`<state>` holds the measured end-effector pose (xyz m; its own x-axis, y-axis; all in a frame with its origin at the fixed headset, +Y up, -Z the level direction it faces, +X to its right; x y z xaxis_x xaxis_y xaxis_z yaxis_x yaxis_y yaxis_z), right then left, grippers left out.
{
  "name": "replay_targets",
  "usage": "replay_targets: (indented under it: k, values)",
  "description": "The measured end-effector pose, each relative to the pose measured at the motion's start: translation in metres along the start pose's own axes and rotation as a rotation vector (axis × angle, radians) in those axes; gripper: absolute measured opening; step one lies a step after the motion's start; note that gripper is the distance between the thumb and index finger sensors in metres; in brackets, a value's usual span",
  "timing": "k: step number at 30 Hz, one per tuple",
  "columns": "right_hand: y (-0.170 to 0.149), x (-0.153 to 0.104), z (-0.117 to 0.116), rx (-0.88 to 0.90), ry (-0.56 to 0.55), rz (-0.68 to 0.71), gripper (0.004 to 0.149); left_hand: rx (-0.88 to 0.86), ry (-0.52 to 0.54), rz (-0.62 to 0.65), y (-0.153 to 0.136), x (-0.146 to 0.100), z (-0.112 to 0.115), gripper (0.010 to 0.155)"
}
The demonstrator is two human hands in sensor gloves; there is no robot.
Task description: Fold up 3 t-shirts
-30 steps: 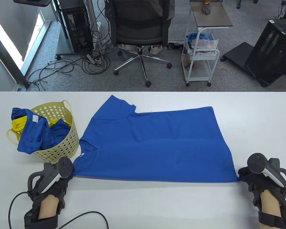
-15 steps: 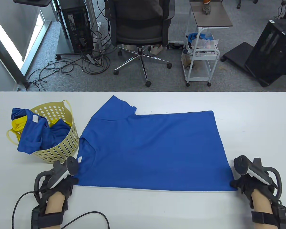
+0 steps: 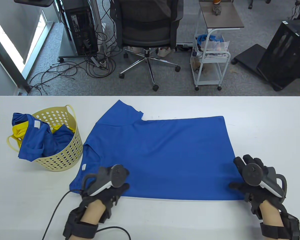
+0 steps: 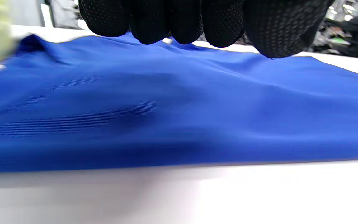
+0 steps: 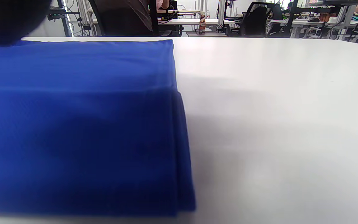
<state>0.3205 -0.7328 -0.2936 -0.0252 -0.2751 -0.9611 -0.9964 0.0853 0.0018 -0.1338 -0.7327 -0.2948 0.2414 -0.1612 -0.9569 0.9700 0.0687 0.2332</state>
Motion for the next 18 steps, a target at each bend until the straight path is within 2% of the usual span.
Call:
replay_targets:
  k: [2,6,9,11,14,16,18]
  values:
    - [0.001,-0.002,0.001,0.014,-0.005,0.009,0.091,0.06,-0.049,0.042,0.04,0.012,0.012,0.06]
    - [-0.003,-0.005,0.002,0.038,-0.021,0.012,0.09,0.045,-0.106,0.03,0.074,0.027,0.032,0.056]
    - [-0.007,-0.005,0.003,0.074,-0.027,0.012,0.09,0.108,-0.118,0.023,0.078,0.032,0.046,0.058]
    - [-0.009,-0.003,0.002,0.065,-0.023,0.001,0.089,0.143,-0.137,0.035,0.077,0.03,0.048,0.062]
    - [-0.011,-0.002,0.002,0.067,-0.014,-0.003,0.089,0.154,-0.052,0.065,0.082,0.026,0.049,0.061]
    - [-0.011,-0.004,0.003,0.068,-0.022,0.0,0.089,0.144,-0.005,0.094,0.087,0.023,0.047,0.055]
    - [-0.011,-0.004,0.003,0.066,-0.023,-0.001,0.089,0.152,-0.014,0.099,0.091,0.023,0.049,0.042]
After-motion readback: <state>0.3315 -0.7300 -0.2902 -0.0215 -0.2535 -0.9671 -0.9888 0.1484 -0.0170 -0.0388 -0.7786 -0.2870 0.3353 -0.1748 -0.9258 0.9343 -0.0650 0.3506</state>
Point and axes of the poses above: the tracker on the back of each hand, its own y axis roughly to the thumb side, its own x axis roughly from the wrist to the fingertips, z = x × y, the point moved 2 cm from there along x, roughly from the wrist to the fingertips, and after that the axes turned 8 degrees about y, right-handed, at the moved point
